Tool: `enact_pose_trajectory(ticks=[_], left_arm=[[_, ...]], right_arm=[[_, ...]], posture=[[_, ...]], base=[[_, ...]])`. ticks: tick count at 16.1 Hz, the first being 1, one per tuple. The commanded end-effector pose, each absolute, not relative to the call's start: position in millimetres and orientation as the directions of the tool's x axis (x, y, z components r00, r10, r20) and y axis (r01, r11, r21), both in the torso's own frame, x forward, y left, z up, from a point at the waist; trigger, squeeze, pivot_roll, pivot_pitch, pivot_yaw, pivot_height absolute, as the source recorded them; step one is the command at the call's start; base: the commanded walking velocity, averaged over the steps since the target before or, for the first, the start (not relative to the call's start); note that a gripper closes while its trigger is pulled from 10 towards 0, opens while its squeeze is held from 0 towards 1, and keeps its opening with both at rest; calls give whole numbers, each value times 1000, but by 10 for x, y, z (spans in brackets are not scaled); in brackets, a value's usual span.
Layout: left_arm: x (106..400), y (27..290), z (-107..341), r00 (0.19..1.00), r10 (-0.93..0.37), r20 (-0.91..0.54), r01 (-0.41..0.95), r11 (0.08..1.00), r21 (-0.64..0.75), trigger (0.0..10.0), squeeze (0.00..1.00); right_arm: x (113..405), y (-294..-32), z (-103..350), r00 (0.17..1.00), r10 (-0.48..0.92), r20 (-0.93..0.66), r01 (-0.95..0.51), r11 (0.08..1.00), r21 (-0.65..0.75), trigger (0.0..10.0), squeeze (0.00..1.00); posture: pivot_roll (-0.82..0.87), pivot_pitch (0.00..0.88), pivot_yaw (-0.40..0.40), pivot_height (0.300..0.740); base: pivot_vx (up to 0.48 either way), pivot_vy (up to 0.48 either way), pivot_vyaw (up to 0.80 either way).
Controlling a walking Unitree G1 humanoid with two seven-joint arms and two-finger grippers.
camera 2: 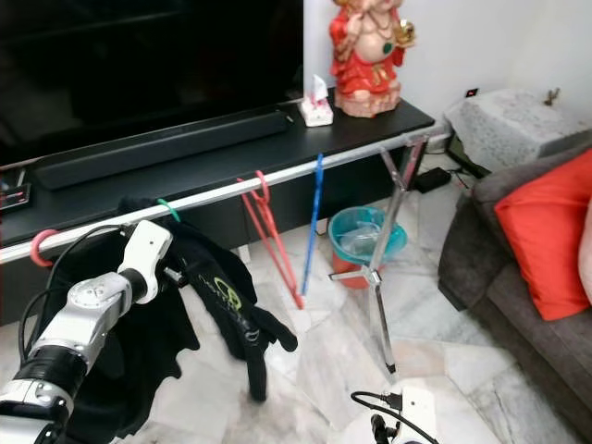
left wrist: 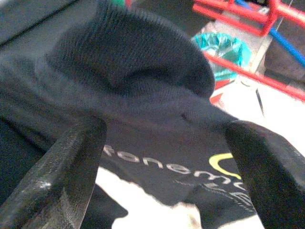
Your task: Hang hanger
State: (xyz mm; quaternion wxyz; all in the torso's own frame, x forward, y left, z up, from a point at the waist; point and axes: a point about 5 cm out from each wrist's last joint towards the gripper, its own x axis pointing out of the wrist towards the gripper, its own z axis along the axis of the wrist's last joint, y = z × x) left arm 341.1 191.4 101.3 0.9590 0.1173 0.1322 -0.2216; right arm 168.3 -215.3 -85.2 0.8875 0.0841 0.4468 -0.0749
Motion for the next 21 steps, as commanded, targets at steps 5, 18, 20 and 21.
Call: enact_pose_trajectory(ticks=[5,18,20,21], left_arm=[[3357,1782,1070,806,-482,-342,555,818,153,10000,0],[3398,1523,1079,801,-472,-367,544,830,120,10000,0],[3419,1512,1077,807,-453,-379,530,839,126,10000,0],[3449,1520,1053,822,-406,-399,488,863,129,10000,0]], right_arm=[[1671,-2138,-860,588,-54,-807,214,973,91,10000,0],[1660,-2133,-866,588,-56,-807,223,970,95,10000,0],[1656,-2133,-867,588,-57,-807,225,970,96,10000,0],[1653,-2132,-869,587,-56,-808,224,970,95,10000,0]], posture=[[35,0,19,740],[32,0,21,740],[31,0,22,740],[32,0,21,740]], base=[[0,0,0],[0,0,0],[0,0,0],[0,0,0]])
